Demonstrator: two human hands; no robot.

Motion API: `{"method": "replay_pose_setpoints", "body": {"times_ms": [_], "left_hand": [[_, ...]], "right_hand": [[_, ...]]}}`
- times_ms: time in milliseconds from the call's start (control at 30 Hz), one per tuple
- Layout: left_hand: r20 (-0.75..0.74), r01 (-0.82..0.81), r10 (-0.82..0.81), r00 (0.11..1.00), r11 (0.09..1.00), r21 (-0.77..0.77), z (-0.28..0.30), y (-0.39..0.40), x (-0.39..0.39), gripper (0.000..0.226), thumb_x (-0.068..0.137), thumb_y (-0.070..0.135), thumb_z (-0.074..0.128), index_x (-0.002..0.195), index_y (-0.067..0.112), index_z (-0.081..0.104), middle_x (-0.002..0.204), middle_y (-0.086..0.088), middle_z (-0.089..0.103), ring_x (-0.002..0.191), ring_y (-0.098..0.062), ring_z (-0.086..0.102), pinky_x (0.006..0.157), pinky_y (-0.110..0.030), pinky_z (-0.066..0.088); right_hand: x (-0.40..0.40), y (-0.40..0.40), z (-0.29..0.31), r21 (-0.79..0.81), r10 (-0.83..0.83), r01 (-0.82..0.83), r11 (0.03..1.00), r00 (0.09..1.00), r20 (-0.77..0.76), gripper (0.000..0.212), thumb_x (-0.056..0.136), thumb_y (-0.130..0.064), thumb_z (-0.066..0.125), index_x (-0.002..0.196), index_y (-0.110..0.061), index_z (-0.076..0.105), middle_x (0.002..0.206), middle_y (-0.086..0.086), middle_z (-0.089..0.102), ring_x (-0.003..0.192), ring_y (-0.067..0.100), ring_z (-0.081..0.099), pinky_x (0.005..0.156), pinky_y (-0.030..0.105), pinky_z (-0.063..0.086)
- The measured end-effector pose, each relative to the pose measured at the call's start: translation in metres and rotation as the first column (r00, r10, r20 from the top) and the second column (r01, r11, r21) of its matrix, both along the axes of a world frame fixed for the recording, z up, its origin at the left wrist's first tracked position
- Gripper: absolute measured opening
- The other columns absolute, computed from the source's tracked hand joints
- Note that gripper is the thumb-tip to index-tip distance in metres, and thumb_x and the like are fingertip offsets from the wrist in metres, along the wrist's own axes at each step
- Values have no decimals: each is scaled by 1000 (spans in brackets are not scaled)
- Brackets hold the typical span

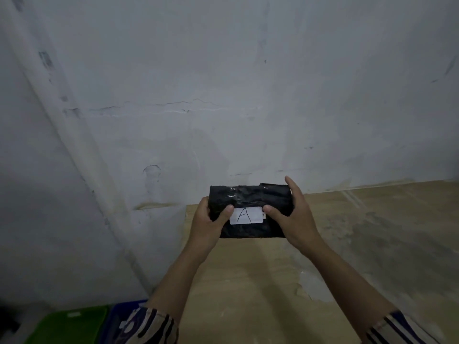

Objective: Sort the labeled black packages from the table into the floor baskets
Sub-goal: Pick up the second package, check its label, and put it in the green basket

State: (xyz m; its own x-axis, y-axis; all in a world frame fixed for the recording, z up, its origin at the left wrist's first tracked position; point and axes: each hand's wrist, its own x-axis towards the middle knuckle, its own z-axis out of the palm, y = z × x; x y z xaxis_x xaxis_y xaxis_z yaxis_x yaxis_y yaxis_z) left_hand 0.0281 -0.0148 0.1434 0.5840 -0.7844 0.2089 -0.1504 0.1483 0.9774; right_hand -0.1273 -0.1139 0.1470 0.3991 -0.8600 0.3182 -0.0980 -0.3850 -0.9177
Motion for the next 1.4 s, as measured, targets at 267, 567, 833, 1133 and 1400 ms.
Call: {"method": "replay_pose_setpoints", "body": {"times_ms": [267,567,833,1133,1400], "left_hand": [[148,-48,47,988,999,2,-7,25,30,56,79,20,67,115,50,35,96,13,58,87,-5,62,66,-16,54],[92,39,-49,995,993,109,-43,48,62,58,85,28,59,133,40,30,109,11,51,97,-5,56,69,-15,49],[235,30,-103,966,955,296,-74,85,88,52,88,43,47,136,32,30,140,4,42,122,-4,35,96,-26,30],[380,-84,-68,922,926,369,-105,166,125,47,90,34,49,133,31,32,135,10,41,126,-11,38,99,-23,29],[395,-177,-5,919,889,422,-112,241,213,54,90,37,47,138,21,29,146,-3,37,132,-18,34,113,-37,26]], "right_hand": [[19,24,-6,-83,96,-101,991,994,-60,58,83,-9,61,132,-29,37,128,-9,45,118,9,46,96,16,41],[38,46,-37,9,45,-44,999,994,-97,45,83,-2,57,114,-32,45,105,-17,52,94,-2,53,71,-3,40],[52,66,-62,72,83,-72,995,983,-162,41,85,-4,54,118,-26,44,106,-18,49,99,11,51,72,4,43],[112,124,-97,143,224,-195,970,949,-221,43,83,2,55,120,-18,45,112,-4,50,103,16,50,83,19,39],[202,194,-101,139,238,-208,968,935,-261,44,82,1,55,120,-20,45,111,-3,50,101,16,50,84,16,41]]}}
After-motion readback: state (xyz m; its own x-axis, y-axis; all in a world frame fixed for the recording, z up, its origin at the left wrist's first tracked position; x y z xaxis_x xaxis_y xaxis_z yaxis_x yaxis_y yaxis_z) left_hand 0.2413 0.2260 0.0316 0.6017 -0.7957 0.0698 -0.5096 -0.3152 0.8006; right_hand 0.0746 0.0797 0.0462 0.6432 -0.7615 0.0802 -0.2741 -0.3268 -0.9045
